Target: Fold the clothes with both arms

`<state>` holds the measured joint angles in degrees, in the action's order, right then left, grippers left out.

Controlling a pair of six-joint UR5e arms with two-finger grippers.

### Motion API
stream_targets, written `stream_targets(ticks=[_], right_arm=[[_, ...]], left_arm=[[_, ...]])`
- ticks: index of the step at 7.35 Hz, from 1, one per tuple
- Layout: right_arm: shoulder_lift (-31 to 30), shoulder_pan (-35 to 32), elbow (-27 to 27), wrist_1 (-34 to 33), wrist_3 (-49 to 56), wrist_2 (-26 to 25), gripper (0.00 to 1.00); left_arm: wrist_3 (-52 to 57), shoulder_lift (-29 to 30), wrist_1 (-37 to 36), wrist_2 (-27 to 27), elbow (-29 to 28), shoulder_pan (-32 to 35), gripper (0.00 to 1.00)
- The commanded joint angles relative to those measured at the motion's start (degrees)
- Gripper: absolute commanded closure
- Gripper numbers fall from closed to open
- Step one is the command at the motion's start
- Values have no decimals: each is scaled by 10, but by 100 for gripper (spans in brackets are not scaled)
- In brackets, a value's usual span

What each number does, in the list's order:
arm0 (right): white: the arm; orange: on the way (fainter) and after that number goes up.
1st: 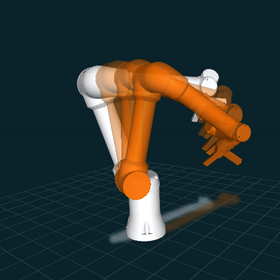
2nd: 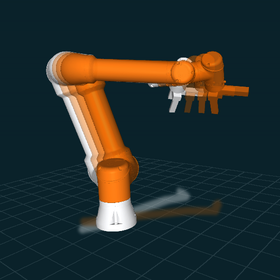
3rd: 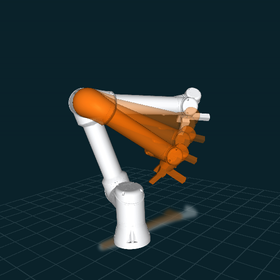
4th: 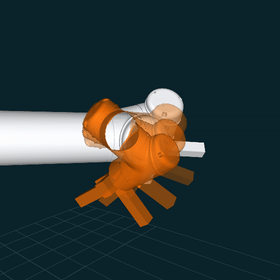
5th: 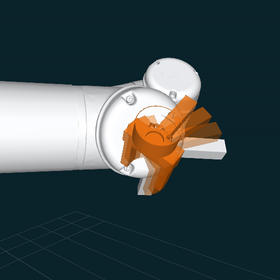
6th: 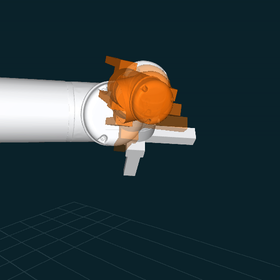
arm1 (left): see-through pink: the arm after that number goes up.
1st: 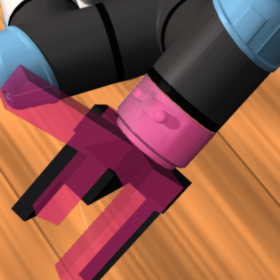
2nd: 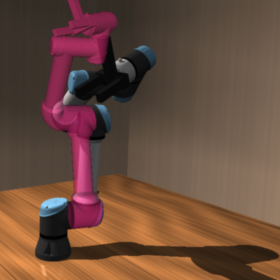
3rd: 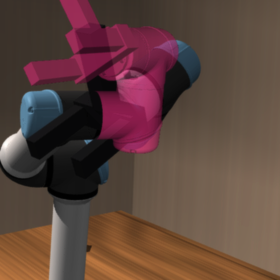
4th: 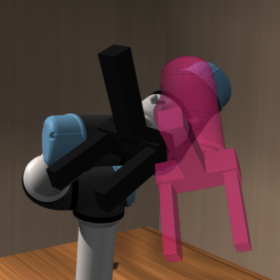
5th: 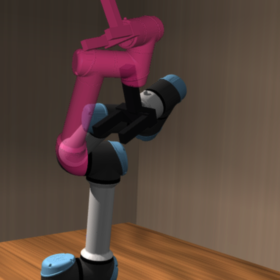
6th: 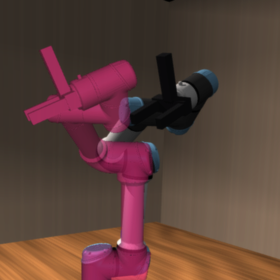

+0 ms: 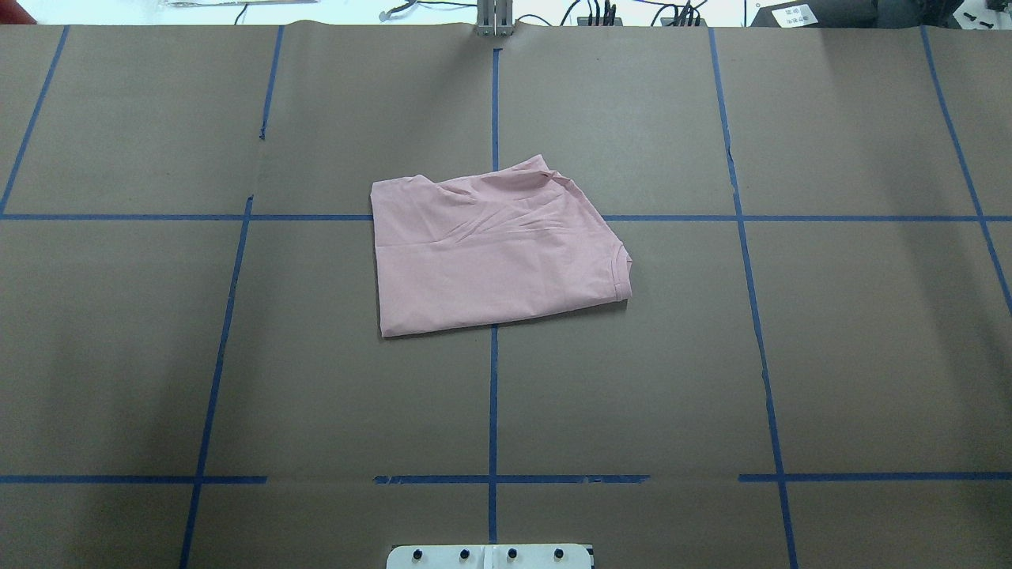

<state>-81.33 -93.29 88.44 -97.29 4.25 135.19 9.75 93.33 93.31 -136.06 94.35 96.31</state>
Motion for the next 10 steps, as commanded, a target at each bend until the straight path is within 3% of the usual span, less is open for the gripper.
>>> stream_targets(ticks=[1,3,5,8,10], right_arm=[[-67,-1,65,1,0,25,0],[-81,0,77,-3,1,10,0],[-91,14,84,-4,1,-26,0],[-98,15,81,-5,0,-25,0],[-99,16,80,-5,-1,-18,0]], left_arm=[[-7,-23,-92,-3,64,3,0],[-4,-72,-74,3,80,1,0],[-4,-77,-65,3,71,0,0],[-5,-74,-63,2,48,-5,0],[-6,-69,-61,-1,44,-65,0]])
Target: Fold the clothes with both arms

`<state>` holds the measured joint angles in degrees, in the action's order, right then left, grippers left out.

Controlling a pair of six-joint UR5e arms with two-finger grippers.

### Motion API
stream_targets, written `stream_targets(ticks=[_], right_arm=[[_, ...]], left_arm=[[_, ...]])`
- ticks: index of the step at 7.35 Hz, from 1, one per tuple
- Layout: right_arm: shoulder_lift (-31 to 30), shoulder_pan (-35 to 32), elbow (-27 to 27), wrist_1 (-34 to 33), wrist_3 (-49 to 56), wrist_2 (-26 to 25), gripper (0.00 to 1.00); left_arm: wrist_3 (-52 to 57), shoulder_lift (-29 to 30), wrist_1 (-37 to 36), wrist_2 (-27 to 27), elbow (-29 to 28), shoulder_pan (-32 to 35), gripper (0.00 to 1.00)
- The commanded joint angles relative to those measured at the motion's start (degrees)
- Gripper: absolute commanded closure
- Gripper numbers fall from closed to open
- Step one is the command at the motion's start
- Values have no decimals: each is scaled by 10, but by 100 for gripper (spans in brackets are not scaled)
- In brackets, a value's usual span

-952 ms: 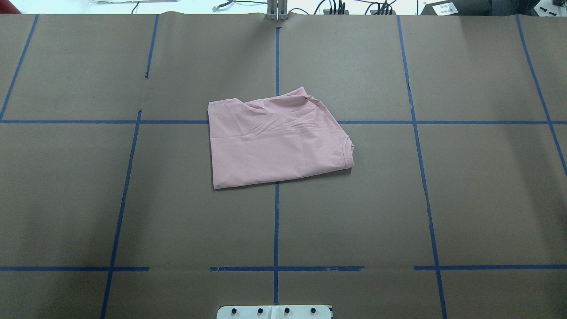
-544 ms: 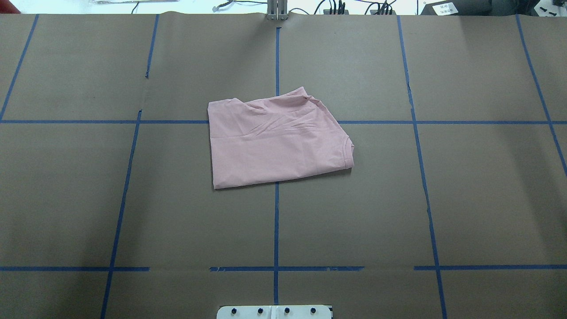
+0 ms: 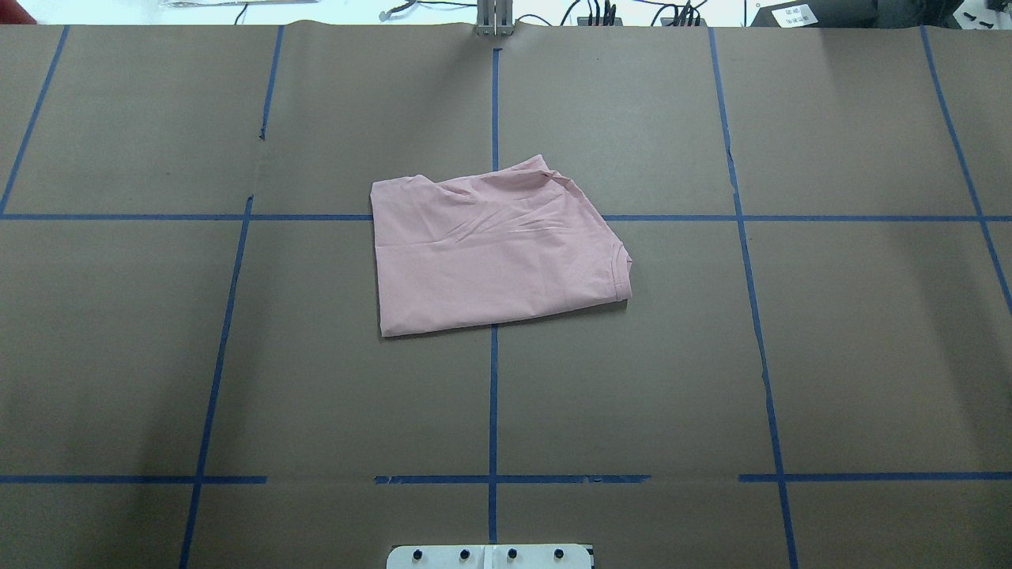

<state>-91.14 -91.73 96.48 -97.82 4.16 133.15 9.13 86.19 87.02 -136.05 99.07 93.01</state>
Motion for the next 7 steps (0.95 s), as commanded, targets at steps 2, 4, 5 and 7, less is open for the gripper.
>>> stream_targets(ticks=[2,4,5,7], right_arm=[[0,8,-1,0,0,2,0],[0,22,-9,0,0,0,0],[0,23,-9,0,0,1,0],[-8,23,-17,6,1,1,0]], left_arm=[[4,-2,45,-4,-3,-46,0],[5,-15,46,2,-5,-42,0],[3,-16,46,0,-7,-41,0],[-1,-15,47,-1,-4,-38,0]])
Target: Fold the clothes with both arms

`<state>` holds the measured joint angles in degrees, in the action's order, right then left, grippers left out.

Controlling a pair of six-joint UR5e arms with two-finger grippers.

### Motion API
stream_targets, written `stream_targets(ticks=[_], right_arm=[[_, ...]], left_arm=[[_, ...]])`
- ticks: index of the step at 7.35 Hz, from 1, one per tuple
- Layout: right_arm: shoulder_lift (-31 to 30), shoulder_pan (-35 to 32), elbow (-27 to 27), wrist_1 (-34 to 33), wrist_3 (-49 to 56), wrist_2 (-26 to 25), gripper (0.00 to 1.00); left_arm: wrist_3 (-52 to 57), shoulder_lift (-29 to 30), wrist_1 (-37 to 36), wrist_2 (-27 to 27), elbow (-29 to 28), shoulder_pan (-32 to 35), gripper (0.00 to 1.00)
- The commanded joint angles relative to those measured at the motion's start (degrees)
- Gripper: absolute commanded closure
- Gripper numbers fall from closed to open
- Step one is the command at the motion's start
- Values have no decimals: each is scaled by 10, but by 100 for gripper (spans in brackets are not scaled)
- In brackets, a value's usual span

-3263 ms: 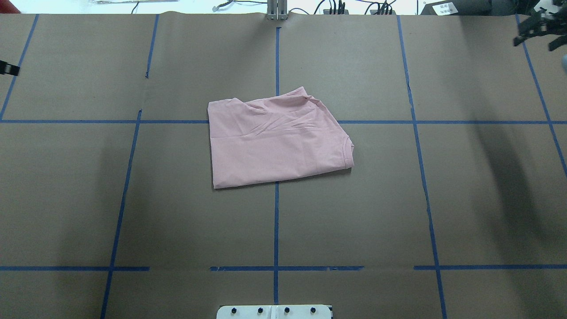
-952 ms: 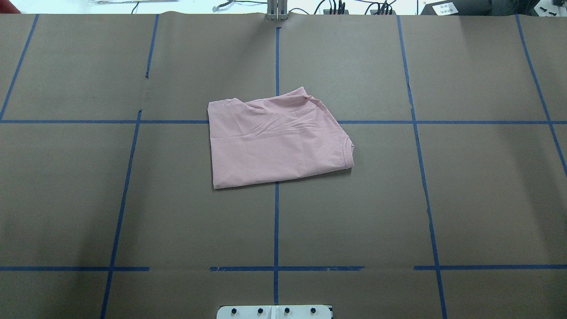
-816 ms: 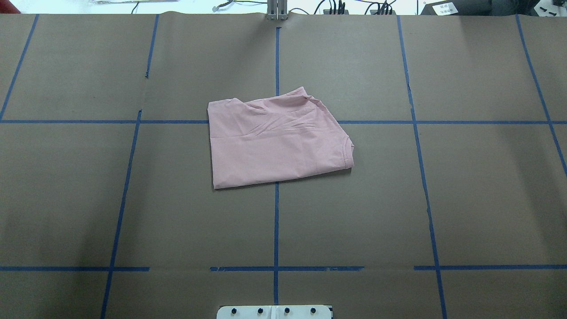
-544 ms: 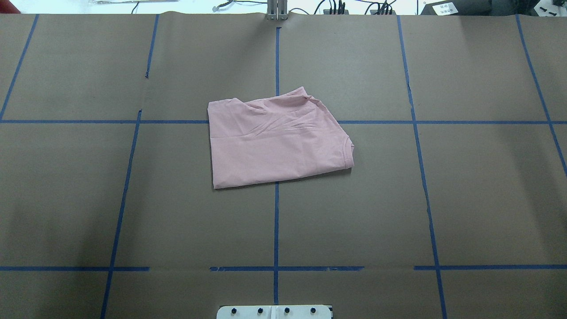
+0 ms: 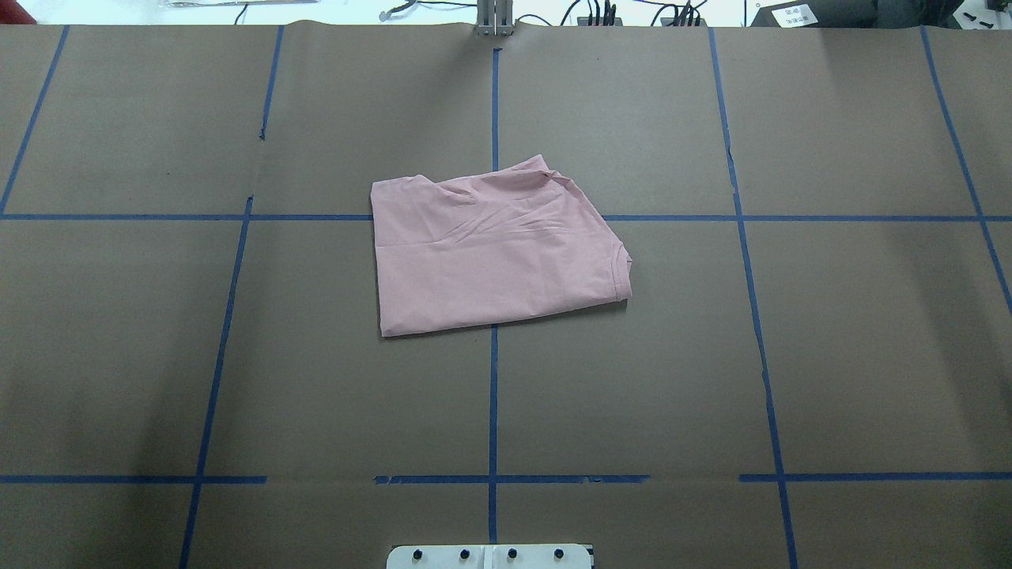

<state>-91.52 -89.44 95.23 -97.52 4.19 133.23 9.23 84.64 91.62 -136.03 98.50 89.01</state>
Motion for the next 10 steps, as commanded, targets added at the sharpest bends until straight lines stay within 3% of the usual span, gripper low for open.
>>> stream_targets(ticks=[1,6,8,10], right_arm=[[-4,1,-5,4,0,-1,0],[-1,3,-5,4,1,-3,0],[-1,3,-5,4,1,-3,0],[-2,3,-5,5,1,-2,0]], left_arm=[[-3,3,0,-2,4,3,0],[-21,25,-8,5,1,20,0],[-25,36,-80,37,-3,23,0],[-31,34,-104,31,-10,24,0]])
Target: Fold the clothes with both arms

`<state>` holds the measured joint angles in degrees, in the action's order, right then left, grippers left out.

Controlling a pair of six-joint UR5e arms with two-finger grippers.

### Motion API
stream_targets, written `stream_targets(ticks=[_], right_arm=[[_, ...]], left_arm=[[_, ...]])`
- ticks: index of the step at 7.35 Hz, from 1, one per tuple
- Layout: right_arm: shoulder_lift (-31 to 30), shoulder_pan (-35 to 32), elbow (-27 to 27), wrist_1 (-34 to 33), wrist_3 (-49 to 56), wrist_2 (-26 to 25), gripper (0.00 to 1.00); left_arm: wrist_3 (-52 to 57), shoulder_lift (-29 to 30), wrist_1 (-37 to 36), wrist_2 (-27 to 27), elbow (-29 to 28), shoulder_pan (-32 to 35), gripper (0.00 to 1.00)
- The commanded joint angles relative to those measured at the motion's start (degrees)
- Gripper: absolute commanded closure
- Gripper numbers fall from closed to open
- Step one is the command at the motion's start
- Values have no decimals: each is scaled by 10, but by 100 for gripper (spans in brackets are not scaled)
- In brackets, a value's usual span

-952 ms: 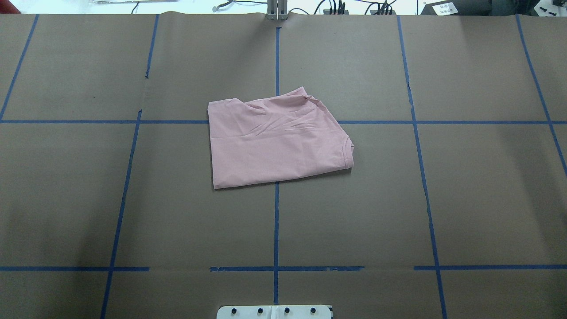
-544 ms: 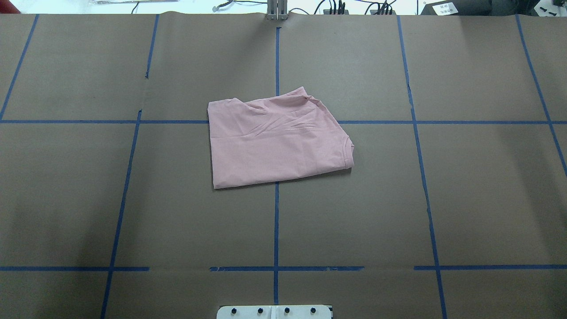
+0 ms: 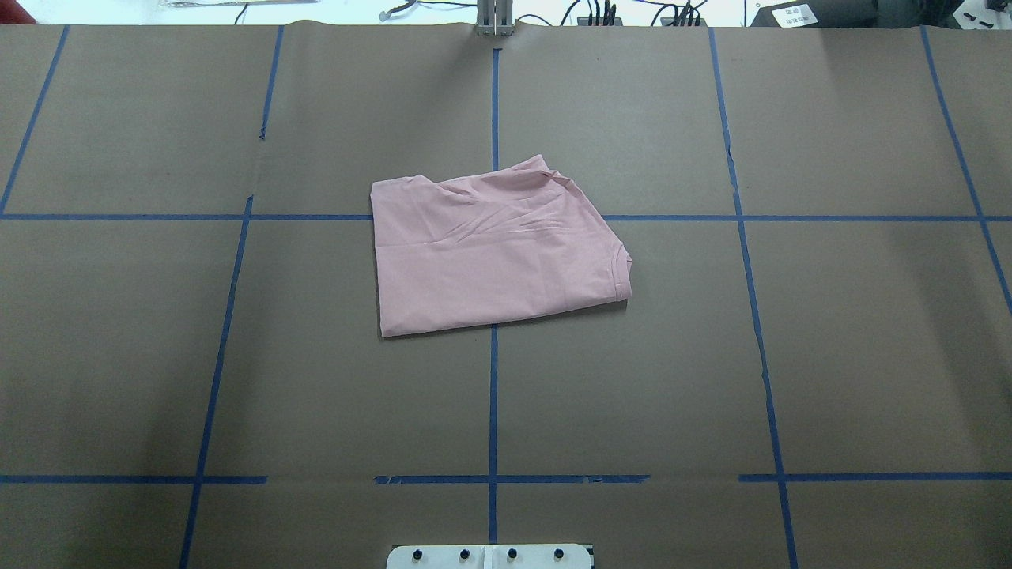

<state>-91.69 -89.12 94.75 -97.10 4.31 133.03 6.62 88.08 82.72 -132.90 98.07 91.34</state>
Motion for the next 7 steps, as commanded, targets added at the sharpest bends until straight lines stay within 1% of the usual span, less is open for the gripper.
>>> stream_targets(ticks=[1,3,5,7], right_arm=[[-1,0,0,1,0,0,0],[0,0,1,1,1,0,0],[0,0,3,1,0,1,0],[2,0,4,1,0,1,0]], left_arm=[[-6,-2,-26,0,-2,1,0],[-3,4,-16,-7,5,1,0],[-4,11,13,-29,3,1,0],[1,8,16,-27,-5,1,0]])
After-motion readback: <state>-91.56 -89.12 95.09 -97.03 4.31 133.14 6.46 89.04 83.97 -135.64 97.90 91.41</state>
